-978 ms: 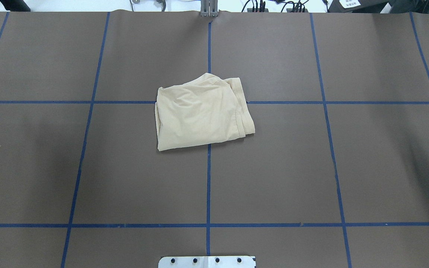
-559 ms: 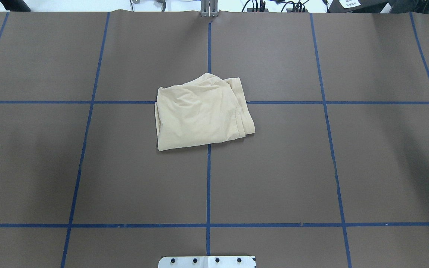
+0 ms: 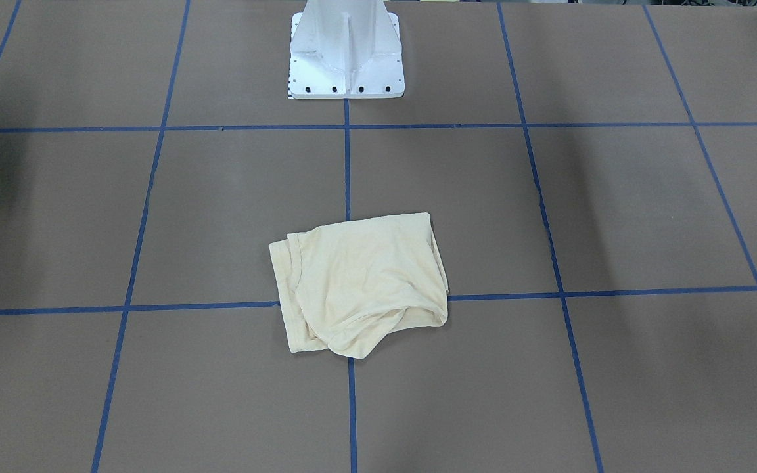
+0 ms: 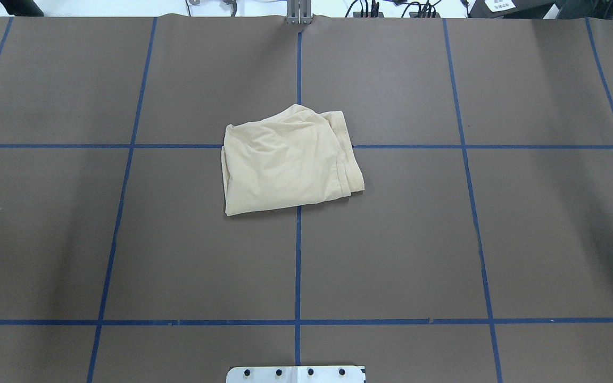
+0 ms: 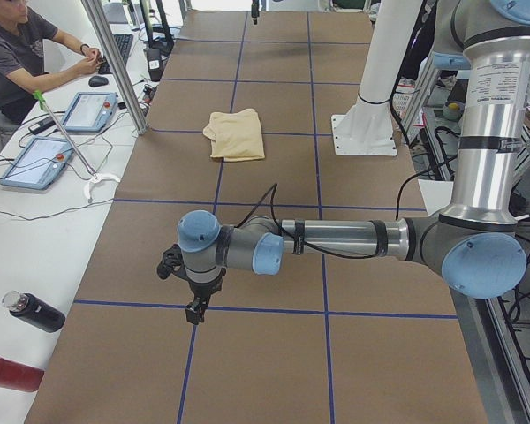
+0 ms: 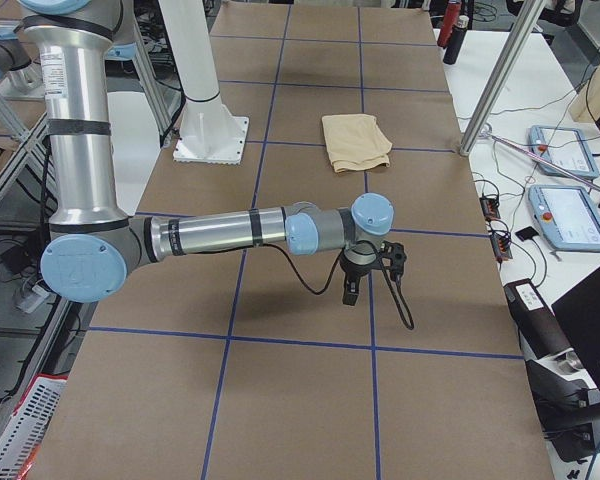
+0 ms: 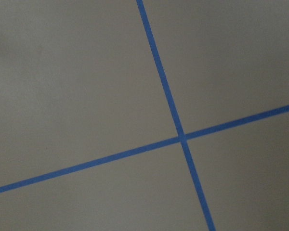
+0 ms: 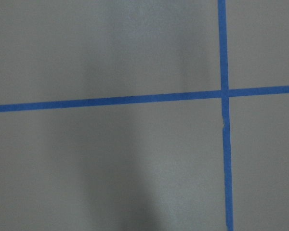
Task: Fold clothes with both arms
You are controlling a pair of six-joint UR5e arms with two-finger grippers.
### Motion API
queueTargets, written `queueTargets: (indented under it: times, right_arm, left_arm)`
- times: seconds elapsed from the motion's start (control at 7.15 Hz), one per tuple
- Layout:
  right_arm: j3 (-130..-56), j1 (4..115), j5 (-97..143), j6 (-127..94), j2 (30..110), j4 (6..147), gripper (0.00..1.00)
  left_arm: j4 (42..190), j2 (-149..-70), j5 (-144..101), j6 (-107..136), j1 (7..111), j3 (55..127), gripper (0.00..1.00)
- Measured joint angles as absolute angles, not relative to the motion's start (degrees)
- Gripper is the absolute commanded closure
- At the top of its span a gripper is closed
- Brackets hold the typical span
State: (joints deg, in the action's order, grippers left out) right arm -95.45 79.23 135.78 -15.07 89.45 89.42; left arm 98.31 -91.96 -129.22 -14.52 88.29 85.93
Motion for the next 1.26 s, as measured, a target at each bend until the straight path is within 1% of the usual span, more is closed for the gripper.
queueTargets:
  times: [0.42,0.7,1.26]
  right_arm:
    - [-94.58,79.31,135.21,-12.75,91.14,88.94,0.0]
    - [-93.11,79.52,134.84,-12.52,91.48,88.87,0.0]
    - [-92.85,86.21,133.87,-9.13,91.64,88.86,0.0]
  left_arm:
    - [96.99,-91.75,-132.29,-13.45,88.39,85.92,0.0]
    - [94.32,-92.06,-133.16,-9.81,88.39,88.61,0.0]
    - [92.23,-92.23,-132.99,-9.06,89.38,90.47,0.0]
